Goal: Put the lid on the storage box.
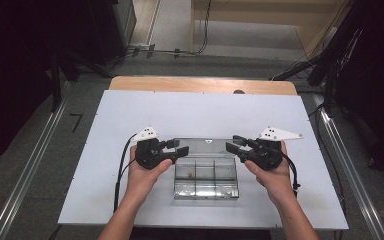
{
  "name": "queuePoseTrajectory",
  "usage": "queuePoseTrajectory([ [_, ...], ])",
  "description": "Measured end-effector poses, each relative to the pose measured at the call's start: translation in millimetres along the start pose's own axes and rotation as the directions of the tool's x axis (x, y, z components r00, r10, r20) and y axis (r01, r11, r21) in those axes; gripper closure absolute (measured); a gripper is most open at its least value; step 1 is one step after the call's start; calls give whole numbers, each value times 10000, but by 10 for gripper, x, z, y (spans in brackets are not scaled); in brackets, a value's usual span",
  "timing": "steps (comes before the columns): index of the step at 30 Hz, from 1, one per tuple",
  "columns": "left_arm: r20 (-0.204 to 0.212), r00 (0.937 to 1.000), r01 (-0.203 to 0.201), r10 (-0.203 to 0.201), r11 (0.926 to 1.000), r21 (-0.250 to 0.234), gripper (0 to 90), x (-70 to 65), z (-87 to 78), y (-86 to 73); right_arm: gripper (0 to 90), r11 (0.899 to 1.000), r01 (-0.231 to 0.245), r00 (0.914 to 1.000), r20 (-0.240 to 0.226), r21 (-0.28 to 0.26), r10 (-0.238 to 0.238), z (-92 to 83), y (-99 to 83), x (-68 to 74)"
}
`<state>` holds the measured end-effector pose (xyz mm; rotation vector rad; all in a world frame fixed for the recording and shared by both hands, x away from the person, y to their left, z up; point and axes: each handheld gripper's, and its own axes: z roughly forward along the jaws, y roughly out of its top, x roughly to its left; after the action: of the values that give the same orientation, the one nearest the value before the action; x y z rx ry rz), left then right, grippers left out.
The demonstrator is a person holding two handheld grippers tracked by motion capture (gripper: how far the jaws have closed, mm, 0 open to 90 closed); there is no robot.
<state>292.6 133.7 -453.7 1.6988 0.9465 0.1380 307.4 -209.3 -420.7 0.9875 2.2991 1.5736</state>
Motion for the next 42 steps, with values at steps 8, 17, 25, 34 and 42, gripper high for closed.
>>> queuePoseTrajectory([
  [8,-247,9993,301,-296,9993,228,438,-12,-132,-82,540,10000,14,10000,22,-2,-14,-14,-20,22],
  [17,-432,9982,416,-405,9988,260,541,-66,-273,-143,534,10000,64,10000,4,70,-64,-37,-43,52],
  [25,-719,9967,395,-372,9987,312,639,-145,-320,-214,529,9999,121,9999,8,121,-121,-56,-62,75],
  [34,244,9996,-136,126,9990,421,893,-175,-321,-236,520,9998,129,9999,35,165,-129,-72,-94,97],
  [42,712,9974,-133,115,9996,243,897,-121,-304,-274,515,9995,100,9999,118,286,-103,-93,-123,117],
])
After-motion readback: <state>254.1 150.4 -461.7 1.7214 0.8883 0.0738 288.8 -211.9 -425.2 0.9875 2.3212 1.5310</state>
